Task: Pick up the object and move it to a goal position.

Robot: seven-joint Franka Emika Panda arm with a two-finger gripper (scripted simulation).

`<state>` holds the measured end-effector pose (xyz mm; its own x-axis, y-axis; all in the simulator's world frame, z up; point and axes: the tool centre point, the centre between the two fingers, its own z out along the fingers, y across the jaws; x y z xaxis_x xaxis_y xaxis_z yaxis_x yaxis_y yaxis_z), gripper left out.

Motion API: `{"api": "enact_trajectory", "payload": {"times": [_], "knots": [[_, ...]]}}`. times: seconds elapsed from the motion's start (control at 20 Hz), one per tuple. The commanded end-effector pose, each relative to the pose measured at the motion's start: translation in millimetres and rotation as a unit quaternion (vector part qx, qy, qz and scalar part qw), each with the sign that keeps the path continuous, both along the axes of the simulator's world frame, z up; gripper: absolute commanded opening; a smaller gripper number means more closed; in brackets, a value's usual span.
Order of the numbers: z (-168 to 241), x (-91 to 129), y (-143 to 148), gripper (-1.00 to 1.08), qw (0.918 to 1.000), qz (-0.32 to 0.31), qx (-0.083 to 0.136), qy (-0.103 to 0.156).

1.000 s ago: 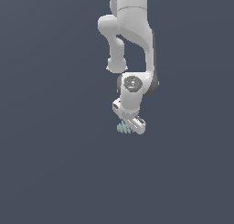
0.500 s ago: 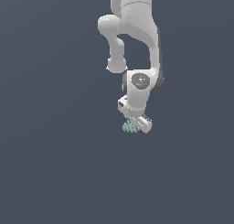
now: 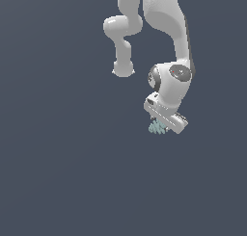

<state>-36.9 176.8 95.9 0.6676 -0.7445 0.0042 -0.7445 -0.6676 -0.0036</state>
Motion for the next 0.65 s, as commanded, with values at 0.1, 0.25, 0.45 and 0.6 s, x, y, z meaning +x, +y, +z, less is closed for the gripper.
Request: {"api": "enact_trajectory", "payload": {"times": [0.1, 0.25, 0.45, 0.6], "knots": [[18, -3, 39, -1.0, 1.0, 0.0, 0.0, 0.001], [26, -4, 57, -1.0, 1.0, 0.001, 0.0, 0.002], [32, -4, 71, -1.0, 1.0, 0.001, 0.0, 0.003], [33, -4, 73, -1.0, 1.0, 0.001, 0.0, 0.003]]}}
